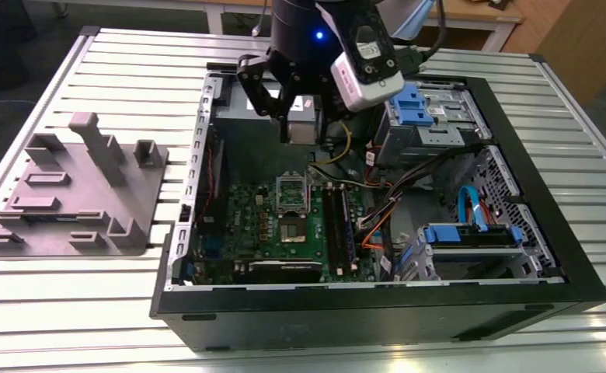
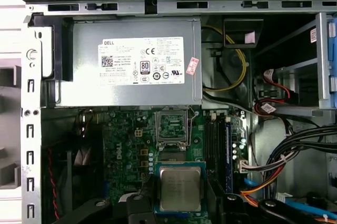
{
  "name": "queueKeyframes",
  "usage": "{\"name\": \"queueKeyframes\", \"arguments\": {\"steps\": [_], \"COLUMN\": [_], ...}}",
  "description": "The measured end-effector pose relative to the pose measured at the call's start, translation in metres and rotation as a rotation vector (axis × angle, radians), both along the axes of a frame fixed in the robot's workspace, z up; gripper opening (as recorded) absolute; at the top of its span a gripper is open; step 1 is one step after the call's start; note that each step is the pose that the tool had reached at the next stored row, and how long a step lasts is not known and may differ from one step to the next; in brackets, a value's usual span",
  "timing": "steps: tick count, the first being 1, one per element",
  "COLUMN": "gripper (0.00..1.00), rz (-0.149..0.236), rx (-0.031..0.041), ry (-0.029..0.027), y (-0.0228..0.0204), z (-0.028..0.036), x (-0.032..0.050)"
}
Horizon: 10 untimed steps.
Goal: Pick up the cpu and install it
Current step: 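Place the cpu into insertion slot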
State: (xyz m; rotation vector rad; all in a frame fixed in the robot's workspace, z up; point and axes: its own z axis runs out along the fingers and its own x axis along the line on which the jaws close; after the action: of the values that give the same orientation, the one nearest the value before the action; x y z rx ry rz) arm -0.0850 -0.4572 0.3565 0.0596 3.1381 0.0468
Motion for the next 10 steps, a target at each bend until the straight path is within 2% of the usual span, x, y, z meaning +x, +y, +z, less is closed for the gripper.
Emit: {"name": "queueKeyframes", "arguments": {"steps": [2,5,6,10], "gripper": [0.47,0.47,0.47,0.47], "rz": [0.0,0.0,0.0,0.0], "rx": [-0.0001,0.0,0.0,0.0], "ry": [0.0061,0.0204,0.0229,0.0232], "y": [-0.0002,-0.0003,-0.0003,-0.0003], "z": [-0.0007,-0.0012,-0.0012,-0.002], "x": [0.0,0.0001,0.0,0.0001]}}
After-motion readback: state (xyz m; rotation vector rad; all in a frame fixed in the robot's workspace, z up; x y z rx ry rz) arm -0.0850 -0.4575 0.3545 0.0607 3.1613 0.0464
